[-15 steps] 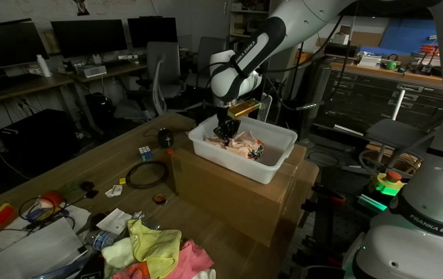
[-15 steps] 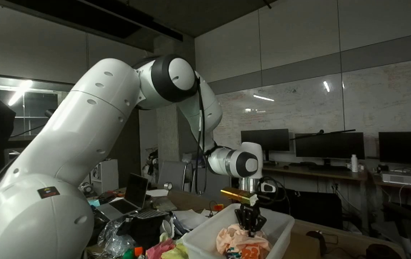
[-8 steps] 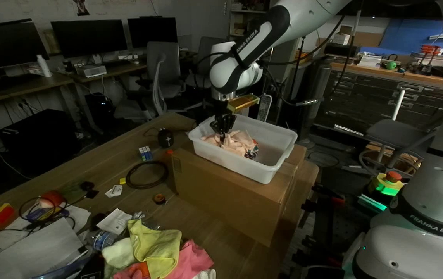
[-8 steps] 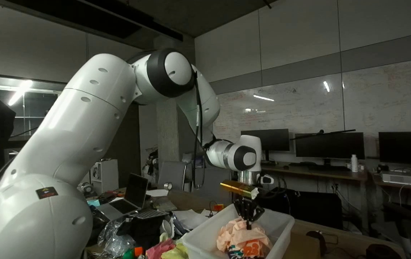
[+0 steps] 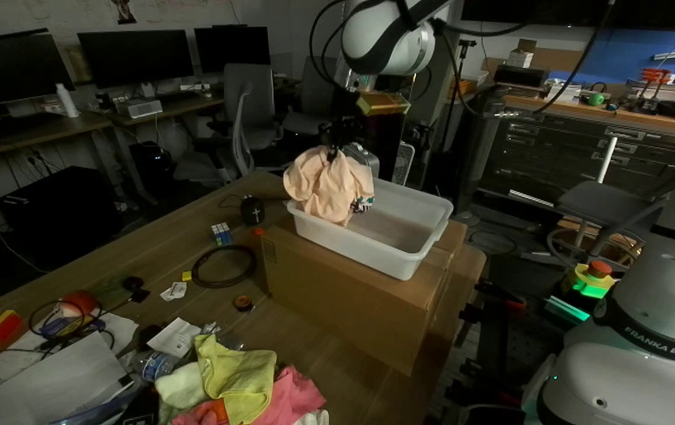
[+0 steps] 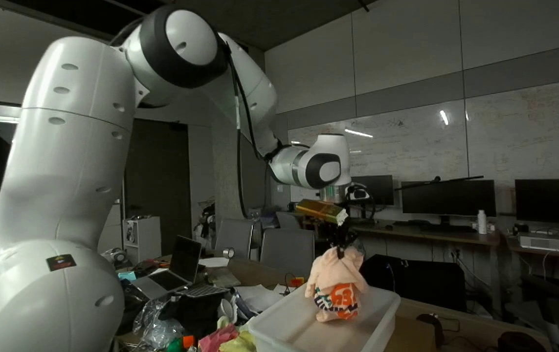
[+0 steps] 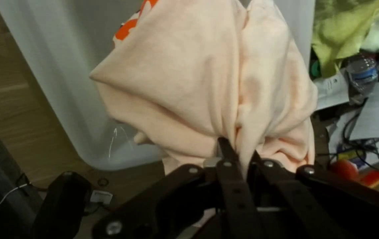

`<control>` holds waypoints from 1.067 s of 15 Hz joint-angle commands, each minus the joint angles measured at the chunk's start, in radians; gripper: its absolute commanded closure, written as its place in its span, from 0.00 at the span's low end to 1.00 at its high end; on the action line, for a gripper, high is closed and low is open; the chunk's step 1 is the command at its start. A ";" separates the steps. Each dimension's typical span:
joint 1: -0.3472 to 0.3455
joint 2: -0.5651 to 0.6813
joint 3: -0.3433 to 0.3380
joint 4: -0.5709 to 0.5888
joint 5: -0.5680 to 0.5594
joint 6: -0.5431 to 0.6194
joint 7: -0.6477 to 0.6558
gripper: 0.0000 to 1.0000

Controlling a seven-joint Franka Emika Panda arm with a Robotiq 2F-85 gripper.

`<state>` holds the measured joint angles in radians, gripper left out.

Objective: Remove the clothes from the white storage container

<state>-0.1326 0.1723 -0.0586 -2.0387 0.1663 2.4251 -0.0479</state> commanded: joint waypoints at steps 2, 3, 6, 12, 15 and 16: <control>0.011 -0.241 -0.001 -0.110 0.097 0.029 -0.030 0.97; 0.019 -0.280 -0.003 -0.120 0.122 0.032 -0.028 0.97; 0.047 -0.365 -0.011 -0.132 0.183 0.023 -0.046 0.97; 0.124 -0.438 0.017 -0.158 0.145 0.009 -0.044 0.97; 0.164 -0.435 0.054 -0.170 0.098 -0.008 -0.048 0.97; 0.177 -0.425 0.074 -0.170 0.070 -0.007 -0.038 0.97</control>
<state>0.0134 -0.2405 -0.0201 -2.1930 0.2909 2.4209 -0.0848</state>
